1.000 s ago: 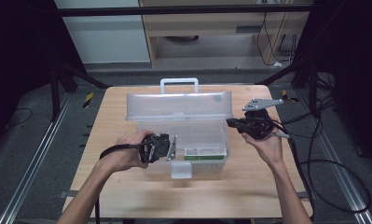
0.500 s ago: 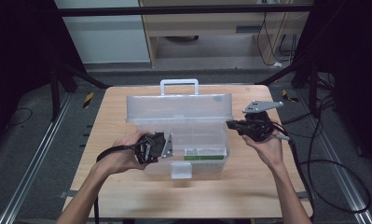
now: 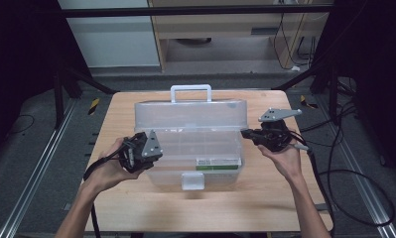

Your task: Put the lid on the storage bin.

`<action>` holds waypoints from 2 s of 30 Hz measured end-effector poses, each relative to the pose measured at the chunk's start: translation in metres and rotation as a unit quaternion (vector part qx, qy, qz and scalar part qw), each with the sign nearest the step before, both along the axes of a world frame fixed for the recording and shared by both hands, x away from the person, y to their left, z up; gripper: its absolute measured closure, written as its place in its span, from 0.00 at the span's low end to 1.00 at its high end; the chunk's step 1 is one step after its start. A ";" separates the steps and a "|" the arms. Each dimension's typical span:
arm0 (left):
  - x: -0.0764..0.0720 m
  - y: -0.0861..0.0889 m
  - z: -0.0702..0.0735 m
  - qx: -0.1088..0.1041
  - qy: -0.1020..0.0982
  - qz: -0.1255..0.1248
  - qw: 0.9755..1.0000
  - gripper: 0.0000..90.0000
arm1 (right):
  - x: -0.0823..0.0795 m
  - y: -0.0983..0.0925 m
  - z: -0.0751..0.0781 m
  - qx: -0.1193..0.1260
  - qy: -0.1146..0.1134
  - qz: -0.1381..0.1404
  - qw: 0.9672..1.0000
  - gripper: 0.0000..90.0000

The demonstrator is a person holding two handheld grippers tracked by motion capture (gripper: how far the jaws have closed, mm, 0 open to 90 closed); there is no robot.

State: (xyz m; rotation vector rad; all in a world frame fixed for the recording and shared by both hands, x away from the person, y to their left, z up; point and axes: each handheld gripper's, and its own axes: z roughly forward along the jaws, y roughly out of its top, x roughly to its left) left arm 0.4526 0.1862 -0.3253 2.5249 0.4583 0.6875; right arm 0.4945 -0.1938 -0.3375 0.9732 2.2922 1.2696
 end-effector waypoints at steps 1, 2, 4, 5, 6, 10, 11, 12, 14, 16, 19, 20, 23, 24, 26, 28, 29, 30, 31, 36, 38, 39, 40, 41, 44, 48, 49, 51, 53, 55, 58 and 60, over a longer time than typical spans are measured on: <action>-0.001 0.004 -0.002 -0.006 0.005 0.013 1.000 0.82 | 0.000 0.000 -0.001 -0.001 -0.002 0.001 1.000 1.00; 0.000 0.008 -0.003 -0.012 0.000 0.019 1.000 0.83 | -0.001 0.000 -0.001 -0.001 -0.001 0.001 1.000 1.00; 0.001 0.017 -0.006 -0.031 0.002 0.039 0.999 0.86 | -0.001 -0.001 -0.001 0.000 -0.001 0.001 1.000 1.00; 0.002 0.023 -0.008 -0.043 0.002 0.051 0.998 0.88 | -0.001 -0.001 -0.002 0.001 -0.002 0.001 1.000 1.00; 0.002 0.029 -0.009 -0.057 0.001 0.066 0.996 0.89 | -0.001 0.000 -0.002 0.001 -0.002 0.002 1.000 1.00; 0.004 0.048 -0.014 -0.101 -0.002 0.107 0.989 0.94 | -0.002 -0.001 -0.003 0.001 0.000 0.002 1.000 1.00; 0.005 0.052 -0.015 -0.111 -0.002 0.118 0.987 0.94 | -0.002 0.000 -0.003 0.000 -0.001 0.002 1.000 1.00; 0.006 0.056 -0.016 -0.122 -0.004 0.127 0.984 0.95 | -0.002 0.000 -0.003 -0.001 -0.002 0.002 1.000 1.00; 0.008 0.061 -0.019 -0.138 -0.005 0.142 0.980 0.96 | -0.002 0.000 -0.004 0.000 -0.003 0.003 1.000 1.00; 0.011 0.064 -0.021 -0.155 -0.003 0.151 0.976 0.96 | -0.003 -0.001 -0.004 0.000 -0.002 0.003 1.000 1.00; 0.014 0.065 -0.024 -0.168 -0.004 0.162 0.972 0.97 | -0.003 -0.001 -0.005 -0.002 -0.002 0.003 1.000 1.00; 0.015 0.065 -0.025 -0.172 -0.006 0.165 0.971 0.98 | -0.004 0.000 -0.005 -0.001 -0.002 0.003 1.000 1.00; 0.018 0.063 -0.026 -0.181 -0.005 0.175 0.968 0.98 | -0.005 0.000 -0.006 -0.002 0.000 0.003 1.000 1.00; 0.018 0.063 -0.027 -0.186 -0.006 0.177 0.966 0.98 | -0.005 0.000 -0.006 -0.002 -0.001 0.004 1.000 1.00; 0.019 0.062 -0.028 -0.194 -0.007 0.178 0.965 0.99 | -0.006 -0.001 -0.007 -0.001 0.001 0.006 1.000 1.00; 0.019 0.061 -0.028 -0.200 -0.011 0.179 0.963 0.99 | -0.007 -0.001 -0.009 -0.001 0.002 0.006 1.000 1.00; 0.019 0.060 -0.029 -0.199 -0.011 0.179 0.963 0.99 | -0.007 -0.001 -0.009 -0.002 0.002 0.007 1.000 1.00; 0.019 0.059 -0.029 -0.203 -0.012 0.177 0.963 0.99 | -0.008 -0.001 -0.010 -0.003 0.003 0.007 1.000 1.00; 0.018 0.059 -0.030 -0.205 -0.011 0.179 0.962 0.99 | -0.008 -0.001 -0.010 -0.003 0.003 0.008 1.000 1.00; 0.018 0.061 -0.034 -0.212 -0.009 0.179 0.961 0.99 | -0.012 0.000 -0.014 -0.006 0.002 0.006 1.000 0.99; 0.018 0.062 -0.035 -0.213 -0.009 0.180 0.960 0.99 | -0.013 -0.001 -0.015 -0.006 0.002 0.006 1.000 0.99; 0.018 0.062 -0.036 -0.214 -0.010 0.179 0.960 0.99 | -0.013 -0.001 -0.016 -0.006 0.004 0.007 1.000 0.99; 0.017 0.062 -0.036 -0.215 -0.011 0.180 0.960 0.99 | -0.014 -0.002 -0.017 -0.006 0.005 0.005 1.000 0.98; 0.017 0.062 -0.036 -0.216 -0.009 0.180 0.960 0.99 | -0.014 -0.003 -0.018 -0.006 0.005 0.005 1.000 0.98; 0.016 0.061 -0.037 -0.218 -0.009 0.180 0.959 0.99 | -0.015 -0.005 -0.022 -0.006 0.009 0.001 1.000 0.98; 0.014 0.062 -0.041 -0.214 -0.007 0.183 0.959 0.99 | -0.017 -0.007 -0.026 -0.007 0.011 0.000 1.000 0.96; 0.014 0.062 -0.042 -0.215 -0.007 0.183 0.959 0.99 | -0.018 -0.008 -0.027 -0.007 0.011 0.000 1.000 0.96; 0.013 0.063 -0.045 -0.215 -0.006 0.185 0.959 0.99 | -0.019 -0.008 -0.030 -0.008 0.013 -0.002 1.000 0.95; 0.011 0.063 -0.048 -0.214 -0.005 0.186 0.959 0.99 | -0.019 -0.009 -0.032 -0.010 0.016 -0.003 1.000 0.95; 0.010 0.064 -0.052 -0.210 -0.002 0.188 0.959 0.99 | -0.020 -0.010 -0.035 -0.016 0.015 -0.005 1.000 0.94; 0.009 0.066 -0.054 -0.211 0.000 0.189 0.959 0.99 | -0.021 -0.012 -0.038 -0.020 0.019 -0.008 1.000 0.95; 0.008 0.066 -0.057 -0.214 0.003 0.189 0.958 0.99 | -0.021 -0.013 -0.039 -0.020 0.020 -0.008 1.000 0.97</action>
